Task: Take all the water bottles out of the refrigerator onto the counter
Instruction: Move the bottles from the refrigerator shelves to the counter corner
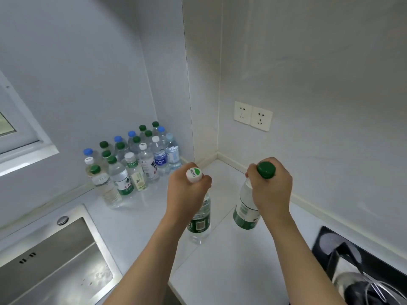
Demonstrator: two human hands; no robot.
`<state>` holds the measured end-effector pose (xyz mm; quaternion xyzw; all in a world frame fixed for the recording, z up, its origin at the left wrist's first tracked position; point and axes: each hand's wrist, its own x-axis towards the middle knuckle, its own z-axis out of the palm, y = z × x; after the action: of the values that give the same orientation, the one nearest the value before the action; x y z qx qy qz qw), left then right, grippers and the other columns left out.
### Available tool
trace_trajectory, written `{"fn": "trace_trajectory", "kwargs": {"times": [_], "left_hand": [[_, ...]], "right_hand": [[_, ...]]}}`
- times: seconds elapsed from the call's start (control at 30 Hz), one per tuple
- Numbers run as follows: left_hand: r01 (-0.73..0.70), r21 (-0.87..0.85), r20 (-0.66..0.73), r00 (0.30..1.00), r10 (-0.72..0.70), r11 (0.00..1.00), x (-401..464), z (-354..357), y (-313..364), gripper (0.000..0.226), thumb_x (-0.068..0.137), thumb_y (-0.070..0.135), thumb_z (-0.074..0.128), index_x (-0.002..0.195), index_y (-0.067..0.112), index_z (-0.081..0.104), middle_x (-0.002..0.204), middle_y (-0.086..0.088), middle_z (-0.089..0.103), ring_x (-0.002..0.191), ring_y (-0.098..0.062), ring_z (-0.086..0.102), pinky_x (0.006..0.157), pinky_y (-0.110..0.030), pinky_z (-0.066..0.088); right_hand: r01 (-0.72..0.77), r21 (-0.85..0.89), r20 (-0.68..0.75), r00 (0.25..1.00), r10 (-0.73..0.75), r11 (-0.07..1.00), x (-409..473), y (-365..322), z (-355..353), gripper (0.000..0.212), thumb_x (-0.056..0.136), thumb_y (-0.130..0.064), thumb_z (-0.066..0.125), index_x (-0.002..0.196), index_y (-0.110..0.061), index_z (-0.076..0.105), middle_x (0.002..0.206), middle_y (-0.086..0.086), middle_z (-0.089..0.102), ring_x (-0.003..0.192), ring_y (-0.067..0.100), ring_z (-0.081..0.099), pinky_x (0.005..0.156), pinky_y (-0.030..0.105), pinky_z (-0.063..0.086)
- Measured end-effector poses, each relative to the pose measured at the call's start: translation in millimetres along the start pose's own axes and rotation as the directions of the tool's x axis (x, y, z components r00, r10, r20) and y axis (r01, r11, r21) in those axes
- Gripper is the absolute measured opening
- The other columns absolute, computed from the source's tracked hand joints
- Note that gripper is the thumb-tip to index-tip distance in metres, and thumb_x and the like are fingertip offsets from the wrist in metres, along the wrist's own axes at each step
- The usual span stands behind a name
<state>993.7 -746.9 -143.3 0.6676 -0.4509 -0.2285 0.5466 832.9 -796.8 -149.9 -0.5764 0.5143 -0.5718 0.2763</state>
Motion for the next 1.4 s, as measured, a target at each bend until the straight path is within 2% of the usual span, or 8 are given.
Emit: {"fn": "trace_trajectory", "kwargs": {"times": [0.23, 0.4, 0.47, 0.63, 0.83, 1.0, 1.17, 1.4], "left_hand": [[0.032, 0.005, 0.072, 0.997, -0.032, 0.999, 77.5, -2.3, -40.2, 0.024, 0.064, 0.026, 0.061, 0.071, 0.003, 0.058, 0.067, -0.015, 0.066, 0.067, -0.032, 0.063, 0.061, -0.046, 0.054], [0.067, -0.005, 0.068, 0.995, -0.066, 0.998, 141.0, -22.1, -81.8, 0.012, 0.074, 0.008, 0.067, 0.069, 0.004, 0.057, 0.063, -0.012, 0.063, 0.053, -0.011, 0.052, 0.048, -0.02, 0.043], [0.073, -0.003, 0.057, 0.996, -0.073, 0.997, 163.2, -31.2, -99.9, 0.014, 0.075, 0.006, 0.066, 0.071, 0.0, 0.054, 0.064, -0.015, 0.061, 0.053, -0.01, 0.05, 0.047, -0.017, 0.04], [0.074, 0.015, -0.009, 0.997, -0.074, 0.997, 210.8, -47.2, -145.3, 0.021, 0.074, 0.005, 0.068, 0.066, 0.003, 0.049, 0.053, -0.003, 0.048, 0.049, -0.008, 0.041, 0.046, -0.019, 0.035], [0.053, -0.057, -0.032, 0.998, -0.055, 0.997, 254.3, -45.7, -187.4, 0.017, 0.071, 0.016, 0.066, 0.063, 0.01, 0.053, 0.053, 0.001, 0.054, 0.05, -0.006, 0.046, 0.047, -0.024, 0.041], [0.061, -0.066, -0.023, 0.998, -0.063, 0.996, 278.1, -29.5, -216.0, 0.022, 0.07, 0.019, 0.065, 0.058, 0.026, 0.048, 0.05, 0.009, 0.053, 0.047, -0.002, 0.045, 0.044, -0.026, 0.041], [0.007, -0.011, -0.051, 0.999, -0.008, 1.0, 292.0, -11.6, -240.1, 0.021, 0.072, 0.024, 0.063, 0.06, 0.027, 0.046, 0.053, 0.005, 0.054, 0.046, -0.01, 0.051, 0.042, -0.039, 0.045], [-0.029, -0.013, -0.087, 0.996, 0.027, 1.0, 298.5, 0.3, -259.1, 0.019, 0.072, 0.031, 0.061, 0.062, 0.035, 0.045, 0.053, 0.01, 0.054, 0.047, -0.006, 0.053, 0.04, -0.028, 0.043]], "right_hand": [[-0.073, 0.005, 0.001, 0.997, 0.073, 0.997, 39.4, 24.1, 70.2, 0.017, 0.081, -0.012, 0.063, 0.071, -0.003, 0.052, 0.071, 0.019, 0.061, 0.067, 0.027, 0.053, 0.052, 0.017, 0.039], [-0.082, -0.003, 0.021, 0.996, 0.082, 0.997, 67.8, 39.8, 147.5, 0.018, 0.082, -0.013, 0.064, 0.071, -0.005, 0.051, 0.071, 0.02, 0.061, 0.07, 0.033, 0.056, 0.054, 0.025, 0.041], [-0.088, -0.021, 0.044, 0.995, 0.089, 0.996, 77.3, 46.1, 181.9, 0.019, 0.081, -0.014, 0.065, 0.07, -0.008, 0.051, 0.069, 0.015, 0.061, 0.067, 0.03, 0.055, 0.057, 0.029, 0.042], [-0.063, -0.022, 0.107, 0.992, 0.065, 0.998, 96.4, 62.2, 260.0, 0.024, 0.08, -0.01, 0.067, 0.065, -0.015, 0.049, 0.055, -0.008, 0.047, 0.052, 0.007, 0.042, 0.052, 0.016, 0.037], [-0.033, -0.028, 0.221, 0.975, 0.038, 0.999, 121.4, 92.2, 333.7, 0.021, 0.079, -0.005, 0.069, 0.068, -0.013, 0.053, 0.059, -0.006, 0.051, 0.054, 0.005, 0.046, 0.053, 0.013, 0.038], [-0.036, -0.036, 0.24, 0.97, 0.044, 0.999, 138.5, 128.8, 376.4, 0.016, 0.079, -0.004, 0.068, 0.072, -0.005, 0.054, 0.062, 0.005, 0.054, 0.056, 0.012, 0.049, 0.054, 0.031, 0.046], [-0.038, -0.029, 0.224, 0.974, 0.043, 0.999, 145.0, 162.1, 403.1, 0.018, 0.077, -0.016, 0.065, 0.07, -0.006, 0.052, 0.059, 0.005, 0.053, 0.054, 0.013, 0.047, 0.051, 0.035, 0.045], [-0.03, -0.006, 0.245, 0.969, 0.03, 1.0, 143.8, 181.8, 409.1, 0.022, 0.083, -0.018, 0.065, 0.073, -0.004, 0.051, 0.059, 0.006, 0.053, 0.052, 0.015, 0.048, 0.048, 0.027, 0.042]]}}
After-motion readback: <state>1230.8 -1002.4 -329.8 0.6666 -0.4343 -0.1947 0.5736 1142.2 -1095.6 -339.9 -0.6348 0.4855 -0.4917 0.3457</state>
